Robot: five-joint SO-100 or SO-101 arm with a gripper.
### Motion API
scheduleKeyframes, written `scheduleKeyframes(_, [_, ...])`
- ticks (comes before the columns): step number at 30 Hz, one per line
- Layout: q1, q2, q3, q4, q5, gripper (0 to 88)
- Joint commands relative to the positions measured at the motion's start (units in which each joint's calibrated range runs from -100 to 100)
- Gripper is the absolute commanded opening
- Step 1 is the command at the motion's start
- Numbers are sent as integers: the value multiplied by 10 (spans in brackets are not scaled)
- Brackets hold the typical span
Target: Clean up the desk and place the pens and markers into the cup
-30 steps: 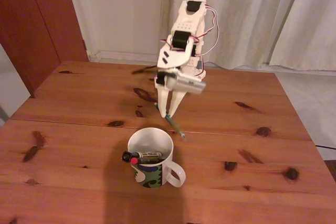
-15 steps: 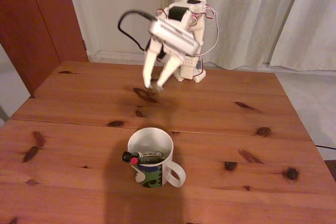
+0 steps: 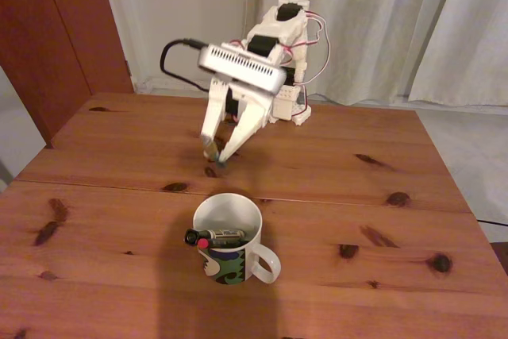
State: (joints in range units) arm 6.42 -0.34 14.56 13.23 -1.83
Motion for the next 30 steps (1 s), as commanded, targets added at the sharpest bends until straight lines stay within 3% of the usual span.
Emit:
scheduleKeyframes(1, [-5,9,-35,-24,-2,8])
scheduleKeyframes(30, [-23,68,-31,-94,-57,8])
